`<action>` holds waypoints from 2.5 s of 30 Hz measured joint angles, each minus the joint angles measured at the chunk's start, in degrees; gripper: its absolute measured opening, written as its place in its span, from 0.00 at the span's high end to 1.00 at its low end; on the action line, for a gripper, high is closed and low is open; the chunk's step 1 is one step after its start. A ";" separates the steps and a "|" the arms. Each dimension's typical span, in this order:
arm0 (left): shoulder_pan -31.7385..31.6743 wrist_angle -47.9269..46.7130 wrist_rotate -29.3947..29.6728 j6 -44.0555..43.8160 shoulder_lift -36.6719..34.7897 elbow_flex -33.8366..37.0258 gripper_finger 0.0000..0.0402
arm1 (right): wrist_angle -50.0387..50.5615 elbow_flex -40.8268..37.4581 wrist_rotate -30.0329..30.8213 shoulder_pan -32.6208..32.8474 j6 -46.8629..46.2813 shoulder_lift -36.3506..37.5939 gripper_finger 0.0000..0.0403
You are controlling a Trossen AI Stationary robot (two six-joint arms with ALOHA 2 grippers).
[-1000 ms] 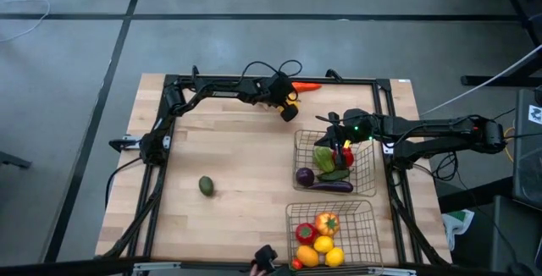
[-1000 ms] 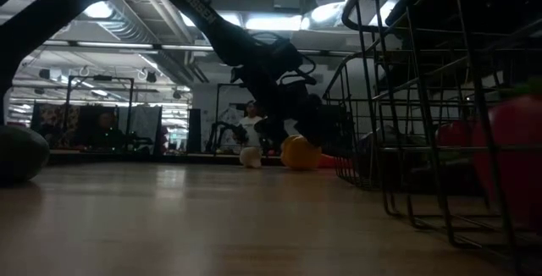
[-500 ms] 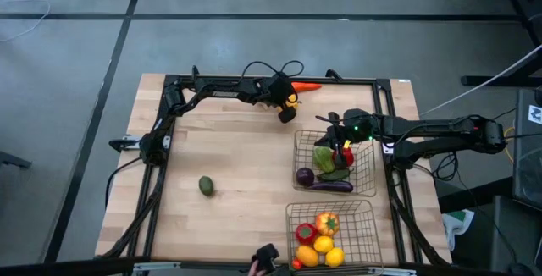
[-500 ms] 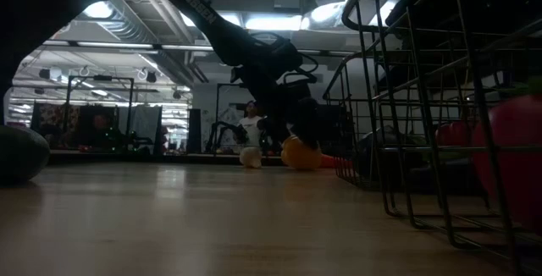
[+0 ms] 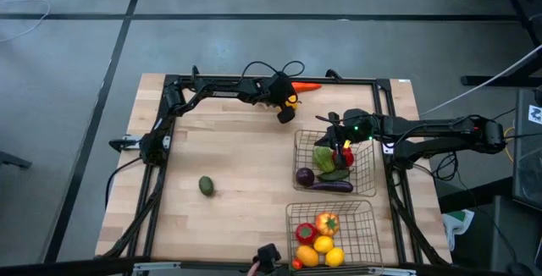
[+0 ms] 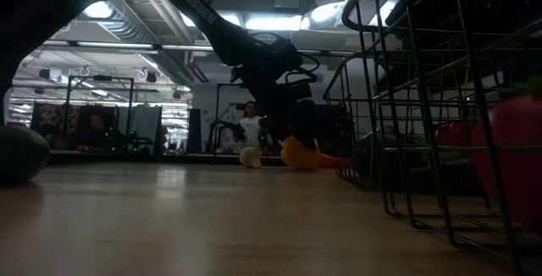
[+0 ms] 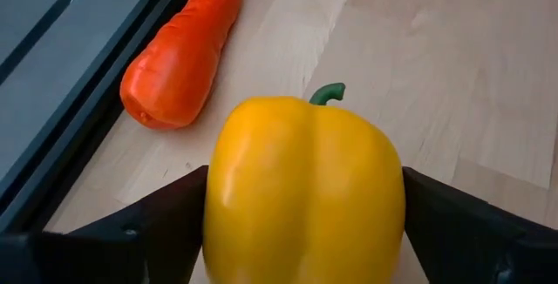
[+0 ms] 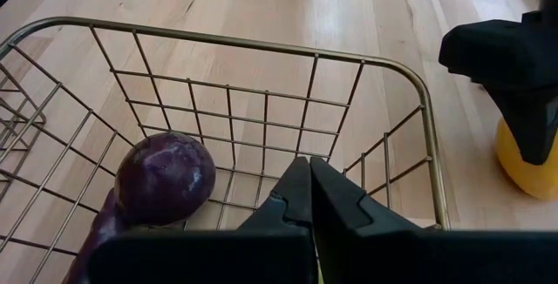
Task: Sort produce into baskets
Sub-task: Put the yellow bell pepper into the top wire basket
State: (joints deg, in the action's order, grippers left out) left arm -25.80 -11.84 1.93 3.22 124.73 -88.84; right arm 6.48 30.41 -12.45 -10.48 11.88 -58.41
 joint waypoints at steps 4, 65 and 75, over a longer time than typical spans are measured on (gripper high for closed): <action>0.00 -0.20 0.00 -0.24 -0.30 0.00 0.18 | 0.00 0.00 0.00 -0.02 0.00 0.00 1.00; 31.21 7.49 3.76 -27.87 -6.91 -0.04 0.17 | 0.07 0.00 6.91 -0.02 -0.02 0.02 1.00; 31.00 6.03 3.69 -26.87 -6.91 -0.04 0.08 | 0.07 0.00 6.91 -0.02 -0.02 0.02 1.00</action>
State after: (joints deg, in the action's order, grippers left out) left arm 5.20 -5.80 5.63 -23.65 117.81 -88.88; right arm 6.55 30.41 -5.54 -10.50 11.86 -58.39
